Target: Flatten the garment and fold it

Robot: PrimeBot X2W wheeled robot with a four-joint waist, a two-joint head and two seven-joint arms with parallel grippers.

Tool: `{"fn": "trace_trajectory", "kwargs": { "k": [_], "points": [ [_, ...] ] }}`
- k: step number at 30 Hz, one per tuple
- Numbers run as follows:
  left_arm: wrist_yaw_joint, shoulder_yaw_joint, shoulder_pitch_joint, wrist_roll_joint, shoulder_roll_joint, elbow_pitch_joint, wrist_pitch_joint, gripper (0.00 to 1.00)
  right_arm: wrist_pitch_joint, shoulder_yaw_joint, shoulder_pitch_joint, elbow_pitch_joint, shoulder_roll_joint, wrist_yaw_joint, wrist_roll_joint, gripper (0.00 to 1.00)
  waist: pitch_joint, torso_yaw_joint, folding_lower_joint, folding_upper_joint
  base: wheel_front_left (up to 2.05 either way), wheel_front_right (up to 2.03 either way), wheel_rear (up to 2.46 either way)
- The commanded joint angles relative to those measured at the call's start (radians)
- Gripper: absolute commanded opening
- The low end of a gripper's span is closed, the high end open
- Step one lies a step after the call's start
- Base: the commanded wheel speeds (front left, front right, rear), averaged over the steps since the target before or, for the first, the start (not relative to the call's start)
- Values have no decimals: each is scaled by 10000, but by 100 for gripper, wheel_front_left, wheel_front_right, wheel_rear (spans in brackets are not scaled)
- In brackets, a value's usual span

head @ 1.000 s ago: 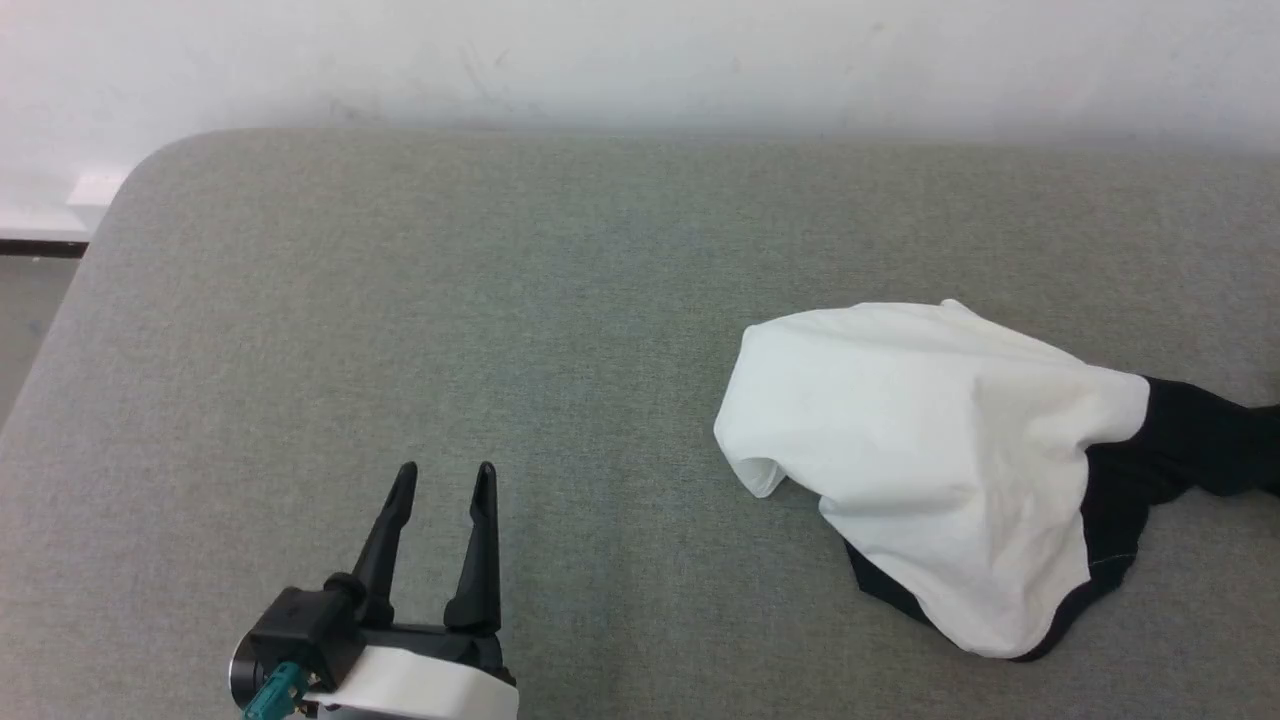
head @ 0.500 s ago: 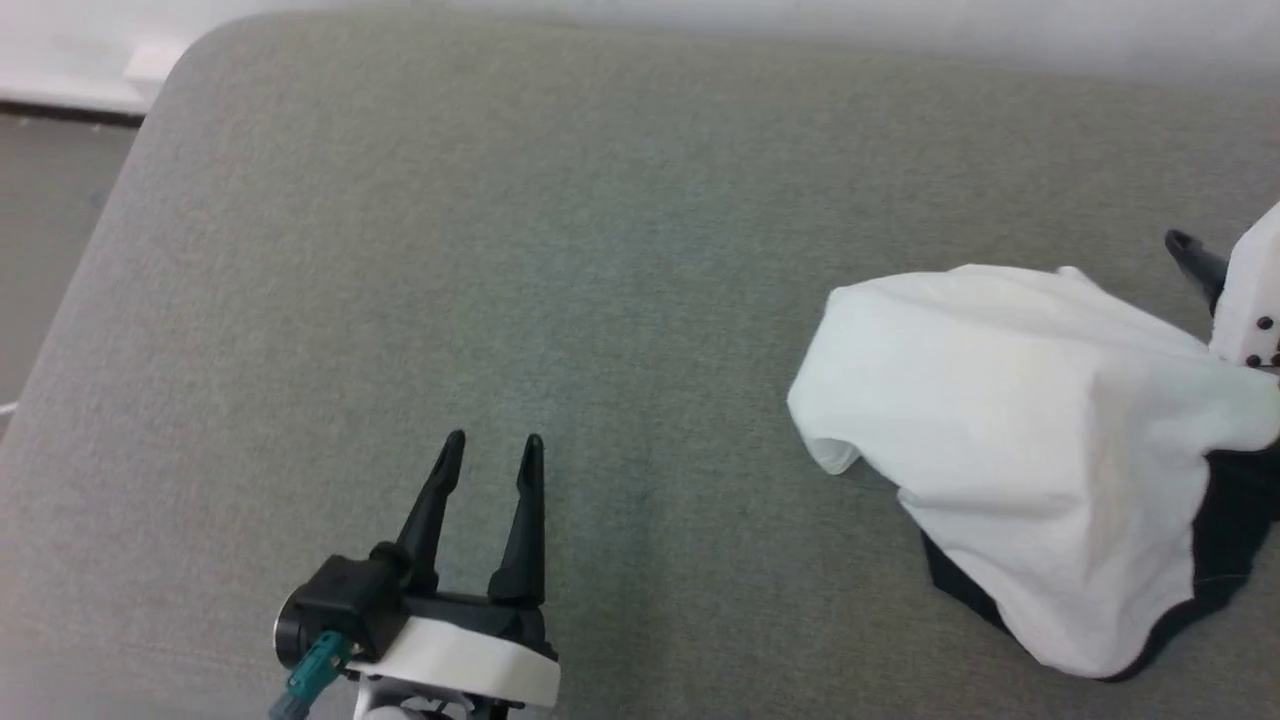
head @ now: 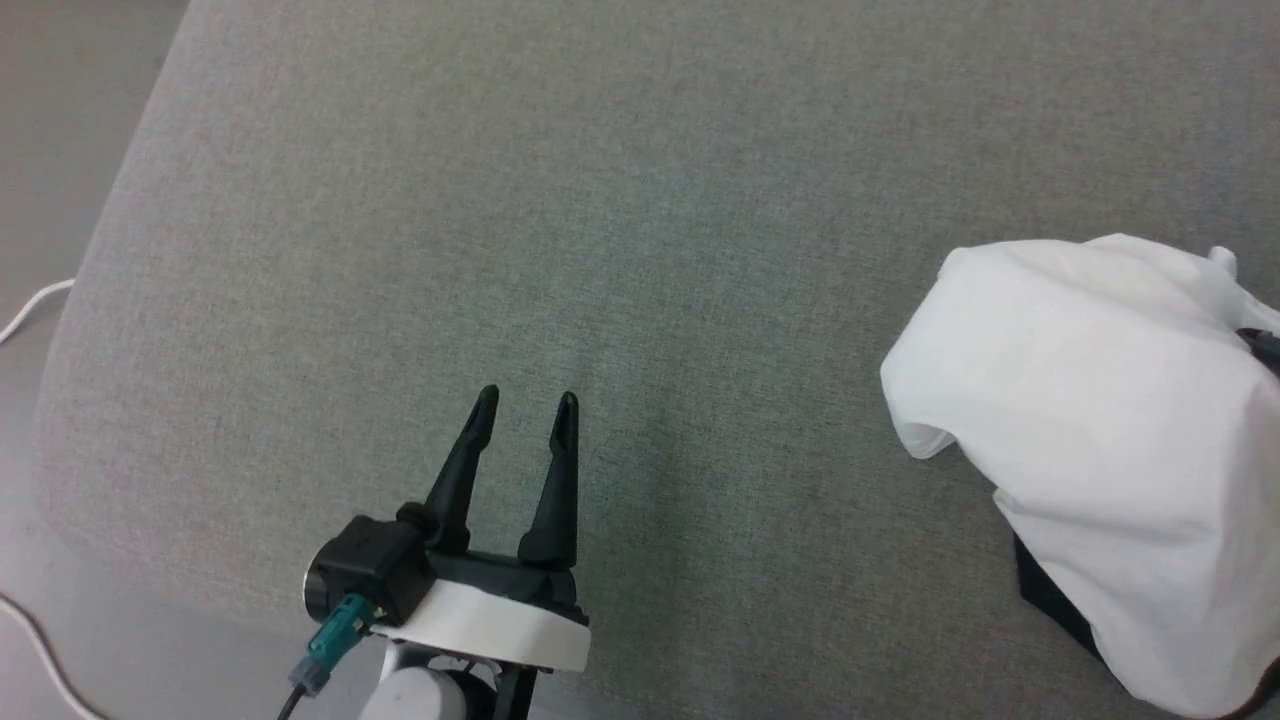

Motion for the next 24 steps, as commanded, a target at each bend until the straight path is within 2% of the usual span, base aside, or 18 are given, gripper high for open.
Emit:
{"fn": "trace_trajectory", "kwargs": {
  "k": [1, 2, 3, 9, 15, 19, 24],
  "points": [
    [62, -31, -174, -45, -48, -18, -46, 100, 173, 284, 478, 138, 152, -7, 165, 58, 238, 194, 1, 0, 0, 0, 0],
    [86, -45, -202, -55, -48, -12, -46, 100, 163, 373, 530, 26, 76, -7, 272, 15, 251, 185, 1, 0, 0, 0, 0],
    [104, -55, -228, -61, -48, 2, -46, 100, 94, 477, 566, -95, -4, -7, 356, 0, 248, 171, 1, 0, 0, 0, 0],
    [129, -17, -254, -63, -49, 130, -46, 100, -1096, 1027, -138, -821, -307, -7, 520, 0, -110, 24, 1, 0, 0, 0, 0],
    [144, 36, -142, -144, -50, 125, -47, 100, -2138, 1916, -2346, -1239, -343, -7, 446, 0, -418, 45, 1, 0, 0, 0, 0],
    [185, 76, -72, -192, -50, 24, -47, 100, -2642, 2493, -4184, -1070, -492, -7, 151, 0, -245, 224, 1, 0, 0, 0, 0],
    [221, -204, -214, -354, -50, -25, -47, 100, -3095, 2932, -5709, -153, -704, -7, -251, 0, 296, 629, 1, 0, 0, 0, 0]
  ]
}}
